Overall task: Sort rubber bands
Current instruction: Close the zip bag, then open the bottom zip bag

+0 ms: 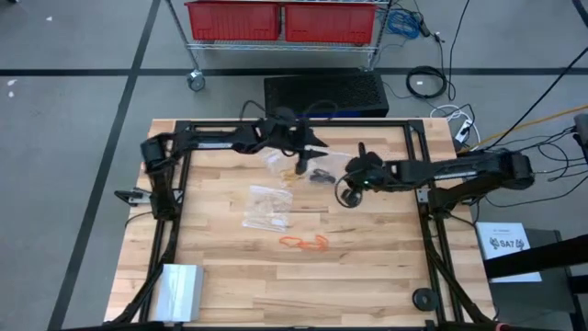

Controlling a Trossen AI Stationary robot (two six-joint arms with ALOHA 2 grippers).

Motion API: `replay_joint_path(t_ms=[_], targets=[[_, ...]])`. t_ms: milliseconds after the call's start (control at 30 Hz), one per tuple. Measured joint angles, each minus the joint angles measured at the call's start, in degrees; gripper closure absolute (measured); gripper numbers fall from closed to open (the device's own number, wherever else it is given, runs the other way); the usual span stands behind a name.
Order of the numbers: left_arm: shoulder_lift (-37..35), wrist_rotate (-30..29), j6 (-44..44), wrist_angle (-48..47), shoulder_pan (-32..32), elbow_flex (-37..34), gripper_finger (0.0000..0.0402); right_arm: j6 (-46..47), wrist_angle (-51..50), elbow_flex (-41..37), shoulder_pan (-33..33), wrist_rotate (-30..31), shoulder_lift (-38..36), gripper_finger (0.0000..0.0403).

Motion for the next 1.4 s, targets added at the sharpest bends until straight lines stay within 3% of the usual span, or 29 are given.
replay_joint_path(t_ms=[100, 267, 367, 533, 633, 767, 900, 1133, 1267, 1400], targets=[[-4.8, -2.0, 5.3, -10.9, 0.1, 0.0, 0.0302, -2.5, 11.6, -4.0, -2.0, 0.2, 4.2, 0.0390], [-11.7, -8.3, 10.6, -27.9, 0.0, -0.1, 0.0389, -3.4, 22.2, -5.6, -6.3, 0.1, 13.5, 0.0395], [-13.0, -9.7, 10.1, -33.5, 0.5, -1.8, 0.0393, -4.3, 24.8, -5.6, -8.4, -0.1, 19.4, 0.0401], [-13.1, -10.5, 7.2, -32.3, 2.3, -9.0, 0.0398, -3.6, 23.2, -5.4, -11.0, -2.9, 24.1, 0.0402], [-13.1, -10.4, 4.6, -28.2, 4.3, -14.6, 0.0398, -1.4, 15.4, -5.3, -12.1, -2.1, 22.4, 0.0402], [-13.0, -10.4, 1.9, -22.9, 7.6, -20.6, 0.0399, -0.9, 3.3, -5.9, -13.1, 3.7, 16.0, 0.0403], [-12.5, -10.5, -0.7, -21.1, 9.4, -24.4, 0.0400, -4.1, 0.1, -5.6, -14.6, 6.5, 6.3, 0.0403], [-12.1, -10.4, -2.0, -20.5, 8.9, -26.6, 0.0401, -7.9, 3.7, -5.6, -15.3, -6.6, -5.2, 0.0403], [-11.7, -8.4, -0.7, -20.6, 6.3, -26.6, 0.0401, -9.1, 7.2, -5.6, -12.5, -11.8, -6.0, 0.0403], [-13.9, -8.2, 5.8, -25.1, 1.7, -26.6, 0.0401, -11.6, 10.4, -5.6, -7.5, -12.4, -4.5, 0.0403]])
